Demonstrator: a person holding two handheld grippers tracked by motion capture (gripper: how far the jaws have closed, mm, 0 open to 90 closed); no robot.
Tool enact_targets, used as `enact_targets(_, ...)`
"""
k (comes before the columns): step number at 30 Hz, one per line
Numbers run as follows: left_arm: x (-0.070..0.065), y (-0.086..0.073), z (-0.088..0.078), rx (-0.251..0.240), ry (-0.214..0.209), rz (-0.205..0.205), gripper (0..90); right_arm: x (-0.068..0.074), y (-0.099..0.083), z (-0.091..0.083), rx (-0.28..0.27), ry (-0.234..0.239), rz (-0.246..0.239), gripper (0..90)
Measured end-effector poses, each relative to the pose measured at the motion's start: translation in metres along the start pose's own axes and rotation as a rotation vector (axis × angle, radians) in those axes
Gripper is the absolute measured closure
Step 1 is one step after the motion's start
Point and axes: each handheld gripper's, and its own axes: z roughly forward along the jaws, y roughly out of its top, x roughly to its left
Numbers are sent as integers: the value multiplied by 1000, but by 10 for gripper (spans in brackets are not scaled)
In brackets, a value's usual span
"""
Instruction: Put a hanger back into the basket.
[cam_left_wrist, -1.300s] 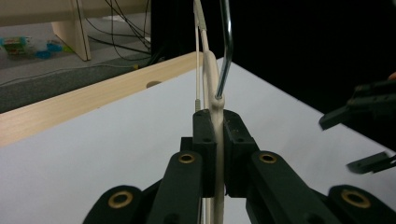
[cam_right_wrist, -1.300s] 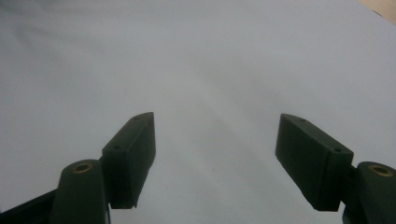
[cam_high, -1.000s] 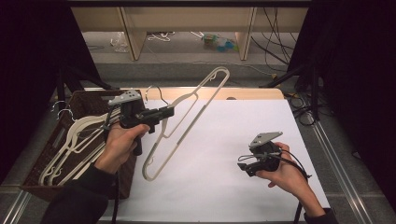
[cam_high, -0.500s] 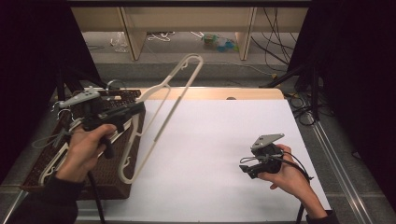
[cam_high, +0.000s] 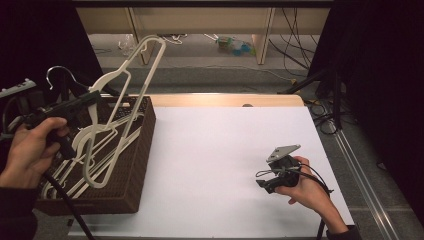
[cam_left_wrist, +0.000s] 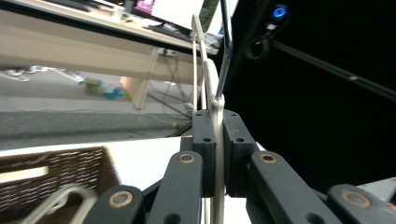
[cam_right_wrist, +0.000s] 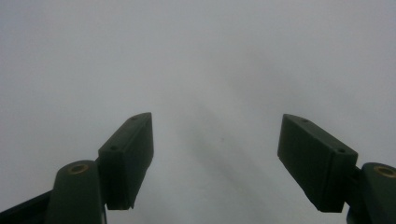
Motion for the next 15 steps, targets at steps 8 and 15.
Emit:
enact_targets(8, 35, -6, -11, 52, 28, 31, 854, 2, -1, 2, 18, 8, 14, 263)
enact_targets(15, 65, -13, -18, 109, 32, 67, 854, 2, -1, -2, -16, 5, -1, 260)
